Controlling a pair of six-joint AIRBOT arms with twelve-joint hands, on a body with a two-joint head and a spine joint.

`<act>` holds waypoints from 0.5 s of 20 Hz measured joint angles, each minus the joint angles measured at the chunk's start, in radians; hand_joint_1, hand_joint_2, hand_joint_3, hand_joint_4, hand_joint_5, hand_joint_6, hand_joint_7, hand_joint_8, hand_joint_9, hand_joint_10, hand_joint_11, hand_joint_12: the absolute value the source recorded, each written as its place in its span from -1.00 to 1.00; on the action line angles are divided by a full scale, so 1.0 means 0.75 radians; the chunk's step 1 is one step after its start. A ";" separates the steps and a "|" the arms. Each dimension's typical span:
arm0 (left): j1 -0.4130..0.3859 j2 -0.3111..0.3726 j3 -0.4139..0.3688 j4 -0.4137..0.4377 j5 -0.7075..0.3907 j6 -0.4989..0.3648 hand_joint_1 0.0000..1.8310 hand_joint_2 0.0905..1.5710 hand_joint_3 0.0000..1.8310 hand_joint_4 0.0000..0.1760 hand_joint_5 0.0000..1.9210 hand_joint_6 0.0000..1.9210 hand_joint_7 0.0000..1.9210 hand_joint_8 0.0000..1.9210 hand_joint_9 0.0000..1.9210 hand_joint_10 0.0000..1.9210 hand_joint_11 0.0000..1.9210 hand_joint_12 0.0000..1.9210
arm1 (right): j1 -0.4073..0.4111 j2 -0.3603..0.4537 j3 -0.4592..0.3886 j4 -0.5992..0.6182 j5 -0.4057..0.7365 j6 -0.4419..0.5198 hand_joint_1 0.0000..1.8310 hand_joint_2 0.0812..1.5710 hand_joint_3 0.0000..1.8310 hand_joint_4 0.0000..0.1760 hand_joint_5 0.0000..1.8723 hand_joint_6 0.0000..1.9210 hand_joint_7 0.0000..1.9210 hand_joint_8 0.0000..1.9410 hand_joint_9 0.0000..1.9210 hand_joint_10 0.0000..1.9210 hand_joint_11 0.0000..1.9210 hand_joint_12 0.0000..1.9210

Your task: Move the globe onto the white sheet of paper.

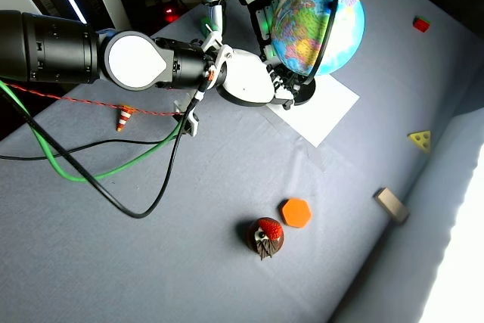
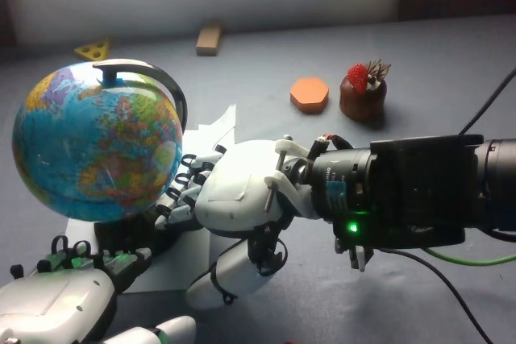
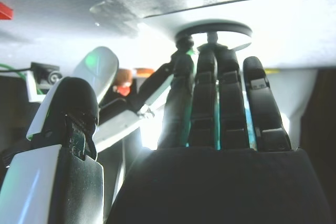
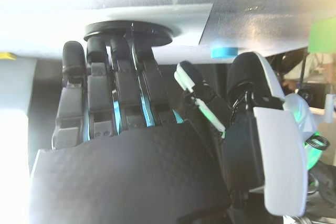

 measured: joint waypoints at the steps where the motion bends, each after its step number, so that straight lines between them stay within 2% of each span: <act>1: 0.000 0.000 0.000 -0.001 -0.001 0.000 -0.82 0.47 -1.00 -1.00 -0.78 -1.00 -0.76 -1.00 -0.79 -0.99 -1.00 -0.72 | -0.002 0.013 -0.001 0.000 0.008 0.001 -1.00 0.43 -1.00 -1.00 -0.64 -0.99 -0.68 -1.00 -0.73 -0.99 -1.00 -0.28; 10: -0.005 0.002 -0.053 -0.048 -0.006 0.009 -0.82 0.47 -1.00 -1.00 -0.78 -1.00 -0.76 -1.00 -0.80 -1.00 -1.00 -0.71 | 0.001 0.137 -0.035 -0.001 0.038 0.013 -0.99 0.43 -1.00 -1.00 -0.64 -1.00 -0.69 -1.00 -0.74 -1.00 -1.00 -0.27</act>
